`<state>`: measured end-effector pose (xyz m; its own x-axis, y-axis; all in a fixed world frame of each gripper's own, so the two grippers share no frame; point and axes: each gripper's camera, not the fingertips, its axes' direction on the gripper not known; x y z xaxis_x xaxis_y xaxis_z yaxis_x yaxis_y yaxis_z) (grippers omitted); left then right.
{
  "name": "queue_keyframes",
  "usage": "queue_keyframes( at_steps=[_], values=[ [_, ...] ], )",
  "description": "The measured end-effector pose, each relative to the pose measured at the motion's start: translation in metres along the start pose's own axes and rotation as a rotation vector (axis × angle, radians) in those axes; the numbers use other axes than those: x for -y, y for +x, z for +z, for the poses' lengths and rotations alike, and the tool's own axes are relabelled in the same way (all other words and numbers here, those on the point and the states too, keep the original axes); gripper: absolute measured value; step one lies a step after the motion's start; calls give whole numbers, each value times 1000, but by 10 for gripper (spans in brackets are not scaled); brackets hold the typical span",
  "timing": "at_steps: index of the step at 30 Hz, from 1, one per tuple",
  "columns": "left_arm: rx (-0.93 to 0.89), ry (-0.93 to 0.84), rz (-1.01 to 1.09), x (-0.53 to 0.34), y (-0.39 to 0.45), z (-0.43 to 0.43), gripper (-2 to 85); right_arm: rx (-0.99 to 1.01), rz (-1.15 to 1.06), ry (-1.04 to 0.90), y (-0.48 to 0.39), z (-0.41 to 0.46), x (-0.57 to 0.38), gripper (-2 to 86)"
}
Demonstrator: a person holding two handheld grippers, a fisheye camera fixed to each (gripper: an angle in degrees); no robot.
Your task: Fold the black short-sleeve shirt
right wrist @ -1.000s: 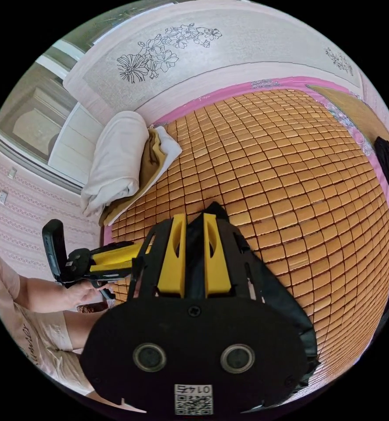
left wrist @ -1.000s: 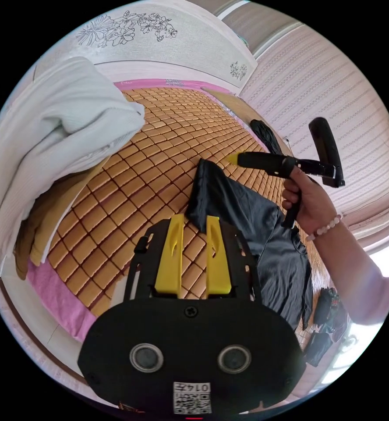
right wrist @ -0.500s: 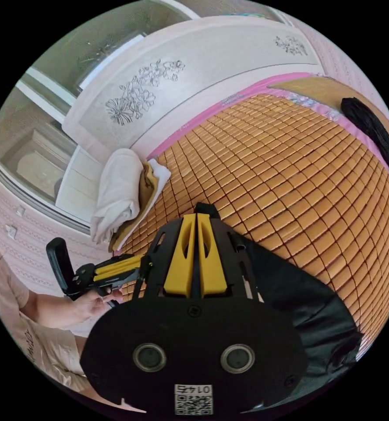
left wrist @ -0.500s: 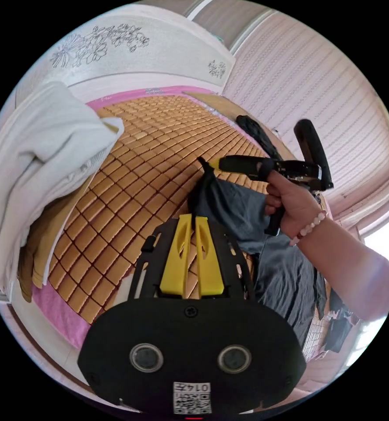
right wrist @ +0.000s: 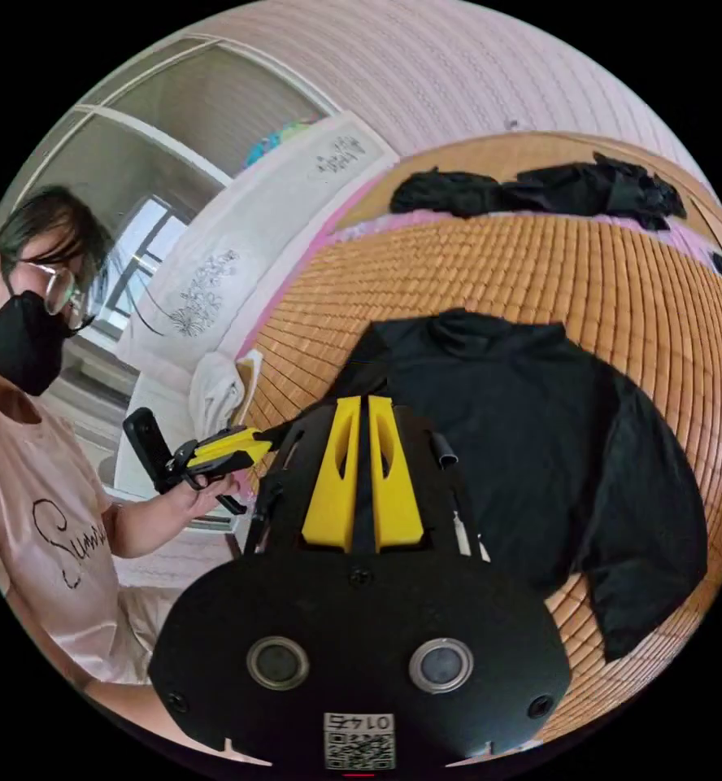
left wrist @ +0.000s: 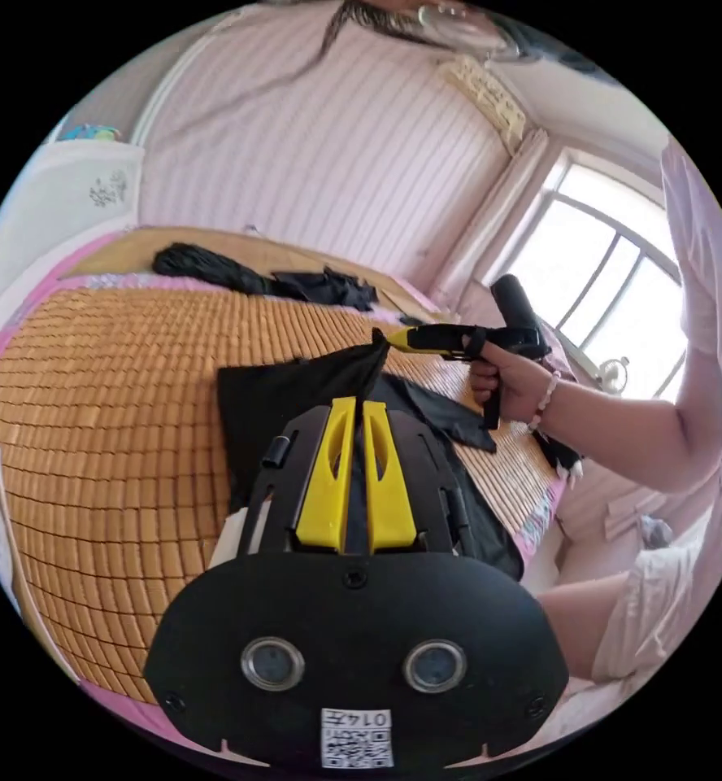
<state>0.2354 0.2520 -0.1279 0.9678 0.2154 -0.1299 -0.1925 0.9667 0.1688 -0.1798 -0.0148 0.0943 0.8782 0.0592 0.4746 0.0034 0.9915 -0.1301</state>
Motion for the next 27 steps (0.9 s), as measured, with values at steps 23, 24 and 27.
queue_keyframes(
  at_steps=[23, 24, 27],
  values=[
    [48, -416, 1, -51, 42, 220, 34, -86, 18, -217, 26, -17, -67, 15],
    [48, -418, 2, -52, 44, 228, 36, -82, 17, -202, 25, -26, -69, 13],
    [35, -402, 17, -51, 52, 244, 40, -128, 10, -147, 28, -62, -75, 9]
  ],
)
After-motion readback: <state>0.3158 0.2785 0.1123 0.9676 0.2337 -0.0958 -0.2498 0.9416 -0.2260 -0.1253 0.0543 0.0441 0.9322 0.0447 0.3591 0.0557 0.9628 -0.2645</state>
